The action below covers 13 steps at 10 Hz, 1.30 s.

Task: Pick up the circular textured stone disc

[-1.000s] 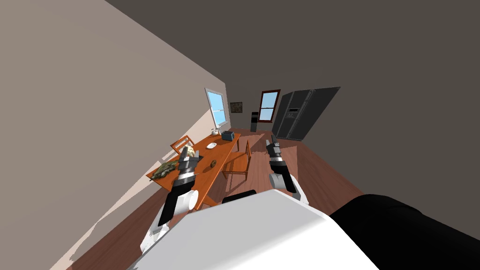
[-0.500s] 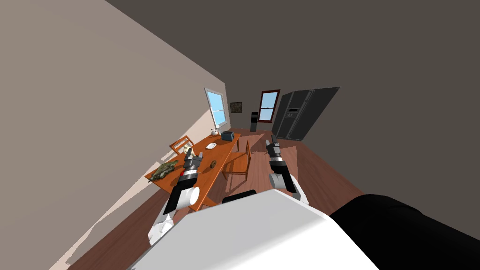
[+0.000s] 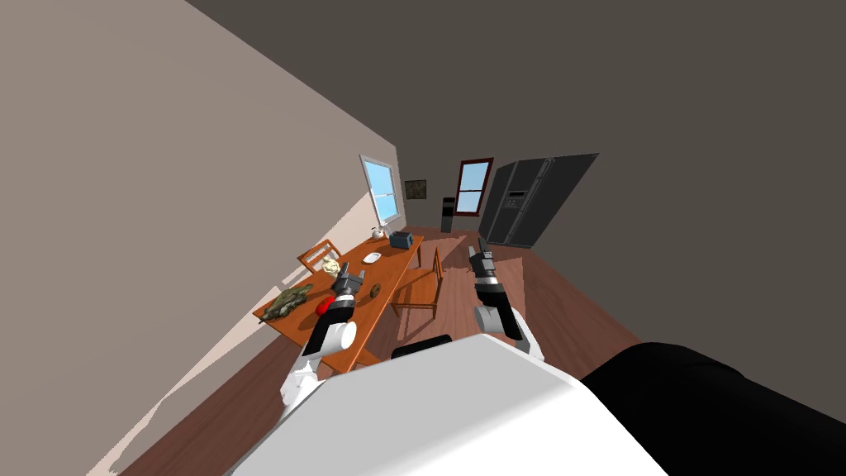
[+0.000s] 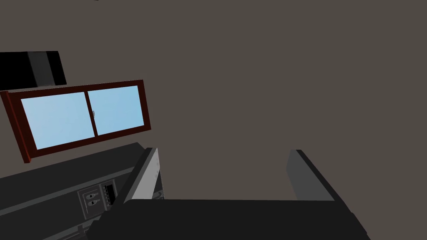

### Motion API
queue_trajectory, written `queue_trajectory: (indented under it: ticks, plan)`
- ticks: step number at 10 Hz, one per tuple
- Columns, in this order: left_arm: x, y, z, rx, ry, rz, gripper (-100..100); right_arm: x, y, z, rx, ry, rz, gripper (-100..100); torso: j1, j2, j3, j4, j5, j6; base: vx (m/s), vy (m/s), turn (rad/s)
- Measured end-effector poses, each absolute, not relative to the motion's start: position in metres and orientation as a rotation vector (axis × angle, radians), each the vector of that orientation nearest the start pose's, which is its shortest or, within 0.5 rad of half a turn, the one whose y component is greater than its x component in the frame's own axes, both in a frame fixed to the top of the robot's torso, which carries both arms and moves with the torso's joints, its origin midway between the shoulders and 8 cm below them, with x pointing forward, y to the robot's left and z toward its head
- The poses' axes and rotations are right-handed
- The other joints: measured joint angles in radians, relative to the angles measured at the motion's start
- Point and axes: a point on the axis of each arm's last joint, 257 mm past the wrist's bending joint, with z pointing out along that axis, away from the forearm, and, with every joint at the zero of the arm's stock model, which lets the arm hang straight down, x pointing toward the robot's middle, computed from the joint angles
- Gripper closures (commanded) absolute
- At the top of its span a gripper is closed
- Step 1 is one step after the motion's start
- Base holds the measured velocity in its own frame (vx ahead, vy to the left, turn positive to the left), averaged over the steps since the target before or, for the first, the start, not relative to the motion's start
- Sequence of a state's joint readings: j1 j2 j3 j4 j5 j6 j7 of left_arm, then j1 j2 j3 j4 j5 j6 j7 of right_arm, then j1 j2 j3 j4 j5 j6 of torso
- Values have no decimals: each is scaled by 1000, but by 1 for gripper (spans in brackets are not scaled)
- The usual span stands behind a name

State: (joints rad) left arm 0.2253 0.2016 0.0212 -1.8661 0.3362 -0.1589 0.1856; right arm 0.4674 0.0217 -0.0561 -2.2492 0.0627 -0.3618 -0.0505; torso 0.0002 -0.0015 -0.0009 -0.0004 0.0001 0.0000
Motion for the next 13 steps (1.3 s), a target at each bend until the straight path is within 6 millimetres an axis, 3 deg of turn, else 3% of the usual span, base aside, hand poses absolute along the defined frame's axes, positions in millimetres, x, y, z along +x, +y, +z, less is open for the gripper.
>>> queue_trajectory:
  ticks: [10,13]
  plan:
    - [525,308,-249,-1721,896,-1544,-100,371,-299,-6,768,701,1226,0,0,0,0,0,0,0,15,4,-8]
    - [529,309,-287,-1870,910,-1516,-100,371,-299,-6,768,701,1226,0,0,0,0,0,0,0,13,2,-7]
